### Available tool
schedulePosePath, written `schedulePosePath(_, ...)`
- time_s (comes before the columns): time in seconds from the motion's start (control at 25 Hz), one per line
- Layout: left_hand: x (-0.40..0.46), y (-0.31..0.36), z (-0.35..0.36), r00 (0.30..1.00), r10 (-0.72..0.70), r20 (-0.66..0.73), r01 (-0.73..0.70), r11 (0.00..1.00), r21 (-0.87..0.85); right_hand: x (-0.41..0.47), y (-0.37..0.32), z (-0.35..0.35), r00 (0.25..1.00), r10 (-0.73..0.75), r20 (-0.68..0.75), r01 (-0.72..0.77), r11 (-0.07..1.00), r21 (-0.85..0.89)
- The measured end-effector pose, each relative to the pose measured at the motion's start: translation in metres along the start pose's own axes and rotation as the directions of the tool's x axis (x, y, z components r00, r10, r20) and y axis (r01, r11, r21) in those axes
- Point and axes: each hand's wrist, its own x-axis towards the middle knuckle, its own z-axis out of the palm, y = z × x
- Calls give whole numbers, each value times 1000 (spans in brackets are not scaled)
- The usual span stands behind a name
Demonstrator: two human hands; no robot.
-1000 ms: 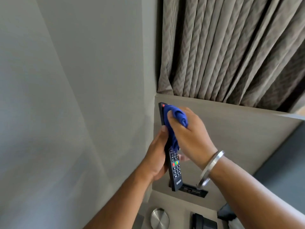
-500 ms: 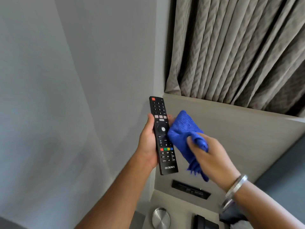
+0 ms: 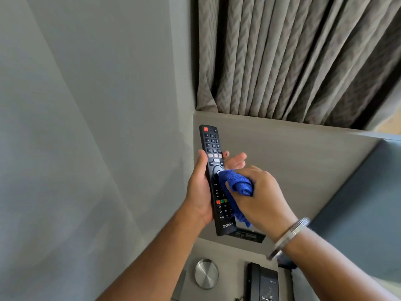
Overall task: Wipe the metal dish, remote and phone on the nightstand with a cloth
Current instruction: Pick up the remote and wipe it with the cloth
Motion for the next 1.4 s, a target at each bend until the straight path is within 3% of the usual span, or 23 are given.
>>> schedulePosePath(0.12, 4, -4, 3, 997, 79, -7, -79, 996, -48, -8, 8, 4, 999, 40, -32, -38, 996, 75)
schedulePosePath(0.24, 8, -8, 4, 990, 143, -5, -143, 989, -46, -20, 12, 0, 995, 87, 46, -92, 987, 129)
schedulePosePath(0.36, 8, -16, 1, 994, 111, 2, -110, 990, -92, -20, 16, -17, 985, 49, 167, -46, 999, -20)
schedulePosePath(0.48, 9, -18, 1, 996, 78, 47, -75, 995, -58, -9, 16, -28, 998, 17, 52, -6, 977, -211)
schedulePosePath(0.6, 9, -18, 7, 994, 65, 87, -69, 997, 38, -3, 2, -18, 1000, 3, -17, -7, 979, -206)
schedulePosePath(0.68, 12, -18, 8, 995, 81, 50, -83, 995, 47, -8, -3, -8, 999, -25, 32, 30, 981, -189)
schedulePosePath(0.8, 15, -17, 3, 994, 108, -1, -108, 994, -18, -20, -2, -6, 966, -101, 238, 150, 969, -195)
schedulePosePath(0.88, 15, -18, 0, 993, 115, 10, -115, 992, -52, -20, 4, -16, 948, -82, 309, 149, 969, -199)
schedulePosePath(1.08, 13, -13, 1, 991, 114, 63, -113, 993, -14, -7, 13, -30, 999, 35, 8, -34, 990, -139)
schedulePosePath(1.28, 12, -18, 7, 994, 102, 40, -103, 994, 22, -12, -5, -1, 996, -63, 56, 66, 996, -53)
schedulePosePath(1.4, 9, -17, 5, 997, 76, 32, -76, 997, -9, -14, -4, -4, 980, -145, 133, 172, 960, -221)
